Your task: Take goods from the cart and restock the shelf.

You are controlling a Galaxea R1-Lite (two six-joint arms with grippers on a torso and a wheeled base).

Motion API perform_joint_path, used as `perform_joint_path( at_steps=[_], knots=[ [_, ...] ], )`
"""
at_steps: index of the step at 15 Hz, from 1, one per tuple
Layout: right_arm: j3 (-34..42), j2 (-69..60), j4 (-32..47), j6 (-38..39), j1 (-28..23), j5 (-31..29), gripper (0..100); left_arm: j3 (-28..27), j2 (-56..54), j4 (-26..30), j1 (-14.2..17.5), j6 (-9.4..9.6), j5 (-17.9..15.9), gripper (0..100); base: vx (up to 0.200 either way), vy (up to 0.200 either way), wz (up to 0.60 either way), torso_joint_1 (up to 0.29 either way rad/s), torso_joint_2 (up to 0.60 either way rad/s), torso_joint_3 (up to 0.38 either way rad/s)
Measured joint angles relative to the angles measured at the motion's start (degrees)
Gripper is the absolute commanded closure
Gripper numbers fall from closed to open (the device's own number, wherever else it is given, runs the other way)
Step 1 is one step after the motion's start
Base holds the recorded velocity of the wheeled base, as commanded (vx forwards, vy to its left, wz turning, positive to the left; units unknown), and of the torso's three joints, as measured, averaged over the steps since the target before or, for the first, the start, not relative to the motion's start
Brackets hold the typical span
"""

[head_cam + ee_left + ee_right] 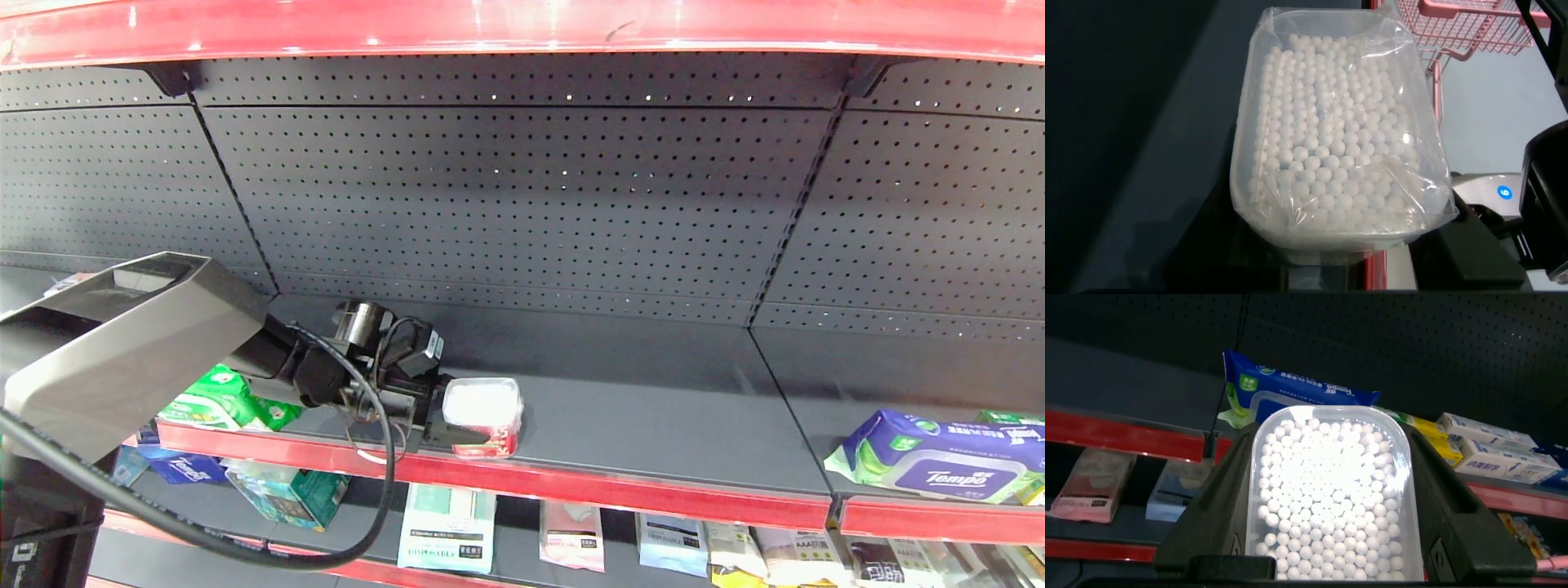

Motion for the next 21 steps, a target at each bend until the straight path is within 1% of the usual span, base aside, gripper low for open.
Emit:
perform_joint_path(
  at_steps=[2, 12, 13, 16, 19, 21],
  knots=[
    [0.0, 0.0, 0.0, 0.0, 0.0, 0.0, 100, 0.2, 0.0, 0.0, -0.1, -0.22, 0.0, 100, 0.000, 0.000, 0.00, 0.000, 0.00, 0.000],
    [0.1, 0.0, 0.0, 0.0, 0.0, 0.0, 100, 0.2, -0.1, -0.2, -0.2, 0.05, 1.0, 100, 0.000, 0.000, 0.00, 0.000, 0.00, 0.000],
    [0.2, 0.0, 0.0, 0.0, 0.0, 0.0, 100, 0.2, -0.1, -0.3, -0.2, 0.09, 1.0, 0, 0.000, 0.000, 0.00, 0.000, 0.00, 0.000],
    [0.4, 0.0, 0.0, 0.0, 0.0, 0.0, 100, 0.1, -0.1, 0.1, -0.1, -0.33, 1.1, 0, 0.000, 0.000, 0.00, 0.000, 0.00, 0.000],
    [0.5, 0.0, 0.0, 0.1, 0.0, 0.0, 100, 0.1, -0.1, 0.0, 0.2, -0.28, 1.2, 0, 0.000, 0.000, 0.00, 0.000, 0.00, 0.000],
    [0.5, 0.0, 0.0, 0.1, 0.0, 0.0, 100, 0.0, -0.1, 0.0, 0.6, -0.17, 2.2, 0, 0.000, 0.000, 0.00, 0.000, 0.00, 0.000]
  ],
)
